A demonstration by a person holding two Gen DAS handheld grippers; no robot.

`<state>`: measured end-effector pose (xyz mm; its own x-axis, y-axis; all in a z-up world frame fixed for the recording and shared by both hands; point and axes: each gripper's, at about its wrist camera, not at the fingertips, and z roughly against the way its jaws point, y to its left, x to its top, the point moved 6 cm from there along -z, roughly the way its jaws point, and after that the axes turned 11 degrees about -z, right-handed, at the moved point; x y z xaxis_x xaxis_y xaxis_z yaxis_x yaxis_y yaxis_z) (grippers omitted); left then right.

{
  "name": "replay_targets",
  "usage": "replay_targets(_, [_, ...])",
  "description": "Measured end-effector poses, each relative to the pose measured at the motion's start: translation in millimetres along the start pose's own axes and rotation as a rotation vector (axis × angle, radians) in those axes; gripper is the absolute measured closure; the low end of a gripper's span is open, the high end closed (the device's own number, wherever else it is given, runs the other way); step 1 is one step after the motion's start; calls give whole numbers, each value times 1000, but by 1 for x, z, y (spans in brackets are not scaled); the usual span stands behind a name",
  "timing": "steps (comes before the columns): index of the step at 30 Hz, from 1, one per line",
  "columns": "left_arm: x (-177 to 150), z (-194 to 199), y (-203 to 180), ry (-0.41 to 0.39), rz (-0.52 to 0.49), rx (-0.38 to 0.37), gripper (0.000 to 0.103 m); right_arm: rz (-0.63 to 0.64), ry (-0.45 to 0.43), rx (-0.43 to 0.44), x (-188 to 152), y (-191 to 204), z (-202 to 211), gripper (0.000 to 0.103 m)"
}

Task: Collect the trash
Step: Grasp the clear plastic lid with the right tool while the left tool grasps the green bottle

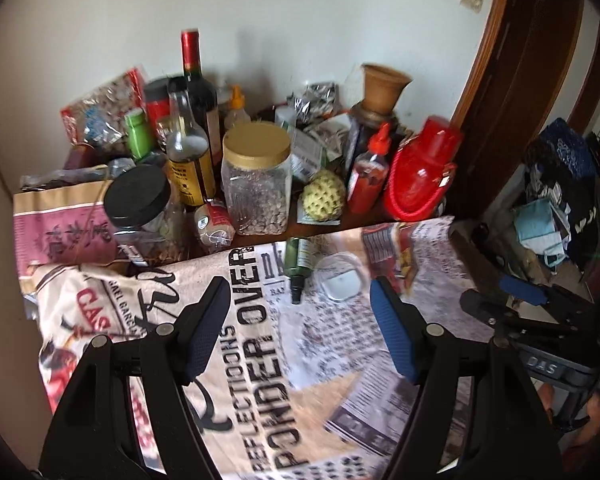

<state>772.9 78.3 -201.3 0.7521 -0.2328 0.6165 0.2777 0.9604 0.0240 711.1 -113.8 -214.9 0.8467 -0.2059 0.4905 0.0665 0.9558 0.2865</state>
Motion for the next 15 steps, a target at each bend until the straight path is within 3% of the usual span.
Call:
replay_targets(6, [-8, -74, 26, 97, -5, -32, 32, -43, 60, -67, 4, -3, -76, 29])
replay_targets(8, [-13, -97, 31, 133, 0, -43, 32, -45, 93, -80, 4, -6, -105, 36])
replay_targets(10, [-16, -115, 33, 154, 5, -57, 32, -45, 144, -59, 3, -5, -125, 59])
replay_targets(12, [-17, -129, 33, 162, 8, -68, 32, -53, 173, -36, 3, -6, -142, 66])
replay_targets(15, [-17, -146, 34, 176, 5, -78, 32, -34, 177, -29, 3, -4, -153, 69])
